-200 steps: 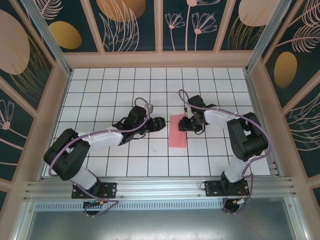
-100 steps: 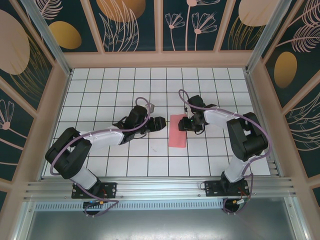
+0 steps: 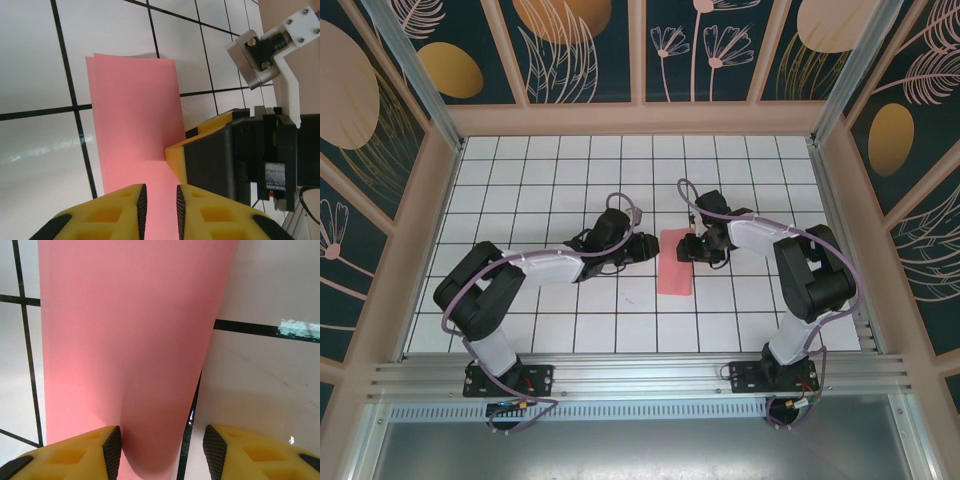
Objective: Fold a paper plane with a square sheet of paper (pick it up from the middle)
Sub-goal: Fold the square sheet of paper in half at the center of the table, then hold the square sheet of paper at the center of the table.
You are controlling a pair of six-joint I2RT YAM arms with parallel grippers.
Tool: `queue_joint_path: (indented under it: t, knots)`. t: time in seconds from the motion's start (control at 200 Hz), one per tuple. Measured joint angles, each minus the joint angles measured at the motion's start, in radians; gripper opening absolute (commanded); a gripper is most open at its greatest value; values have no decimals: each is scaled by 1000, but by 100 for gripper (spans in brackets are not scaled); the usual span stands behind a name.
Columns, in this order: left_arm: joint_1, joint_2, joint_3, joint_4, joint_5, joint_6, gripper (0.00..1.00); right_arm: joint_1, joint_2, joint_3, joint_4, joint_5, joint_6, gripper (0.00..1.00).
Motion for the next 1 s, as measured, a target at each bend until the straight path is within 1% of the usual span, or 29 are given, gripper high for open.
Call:
queue_joint_path:
  t: [0.075, 0.115, 0.205, 0.545, 1.001]
  knots:
    - [-4, 42, 30, -4, -1, -16, 14, 0, 0, 0, 0, 0, 0, 51]
    - [-5, 62, 46, -12, -2, -22, 13, 0, 0, 0, 0, 0, -1, 51]
    - [-6, 80, 59, -27, -11, -29, 13, 0, 0, 0, 0, -1, -4, 52]
    - [-7, 69, 58, -65, -105, -58, 15, -1, 0, 0, 0, -9, -19, 52]
    - [-7, 49, 55, -65, -125, -66, 17, -3, 2, 1, -3, -12, -56, 53]
